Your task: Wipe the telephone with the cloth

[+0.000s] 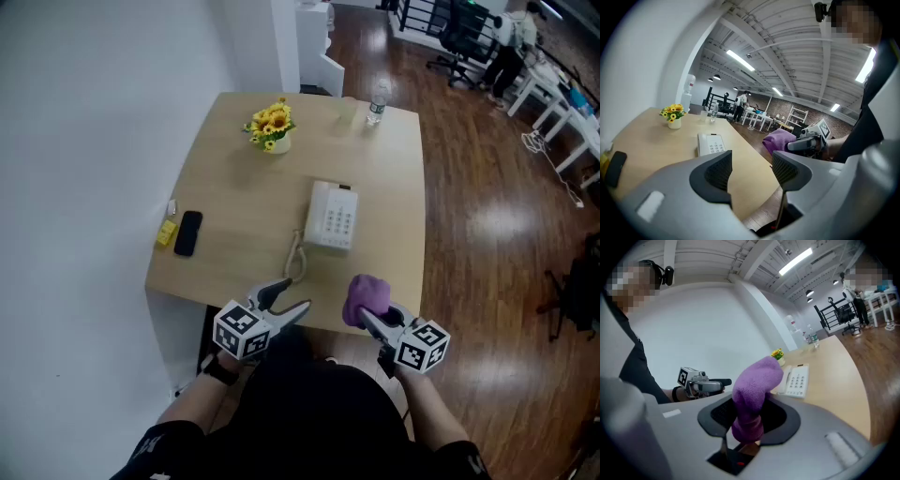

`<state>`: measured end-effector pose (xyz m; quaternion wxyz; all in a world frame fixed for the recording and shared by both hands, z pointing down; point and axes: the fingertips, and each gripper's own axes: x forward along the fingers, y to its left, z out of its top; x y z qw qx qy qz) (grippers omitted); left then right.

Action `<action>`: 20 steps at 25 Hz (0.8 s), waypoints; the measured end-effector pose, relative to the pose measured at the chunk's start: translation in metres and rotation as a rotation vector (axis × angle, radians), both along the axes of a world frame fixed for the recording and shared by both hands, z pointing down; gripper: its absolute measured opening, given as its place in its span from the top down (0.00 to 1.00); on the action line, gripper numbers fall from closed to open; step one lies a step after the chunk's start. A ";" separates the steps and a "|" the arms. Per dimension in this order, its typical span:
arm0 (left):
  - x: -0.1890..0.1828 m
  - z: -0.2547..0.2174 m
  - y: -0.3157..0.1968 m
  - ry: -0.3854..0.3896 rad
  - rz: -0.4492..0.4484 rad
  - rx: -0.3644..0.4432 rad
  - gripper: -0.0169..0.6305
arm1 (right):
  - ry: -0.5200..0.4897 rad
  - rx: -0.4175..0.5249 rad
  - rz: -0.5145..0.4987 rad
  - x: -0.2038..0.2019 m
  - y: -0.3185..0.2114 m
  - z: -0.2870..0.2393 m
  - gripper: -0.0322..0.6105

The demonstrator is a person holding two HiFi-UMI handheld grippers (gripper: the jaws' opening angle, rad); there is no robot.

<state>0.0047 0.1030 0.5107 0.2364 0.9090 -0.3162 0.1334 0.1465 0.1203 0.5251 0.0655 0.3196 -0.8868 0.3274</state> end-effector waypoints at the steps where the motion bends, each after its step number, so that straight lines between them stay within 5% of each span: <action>1: -0.004 0.000 -0.007 0.002 0.001 0.000 0.57 | 0.014 0.007 -0.005 -0.004 -0.009 0.001 0.74; 9: -0.036 0.003 -0.064 0.024 0.020 -0.006 0.57 | 0.159 0.042 -0.072 -0.043 -0.095 0.018 0.74; 20: -0.072 0.017 -0.131 0.000 0.117 -0.007 0.57 | 0.329 0.001 -0.043 -0.080 -0.236 0.056 0.74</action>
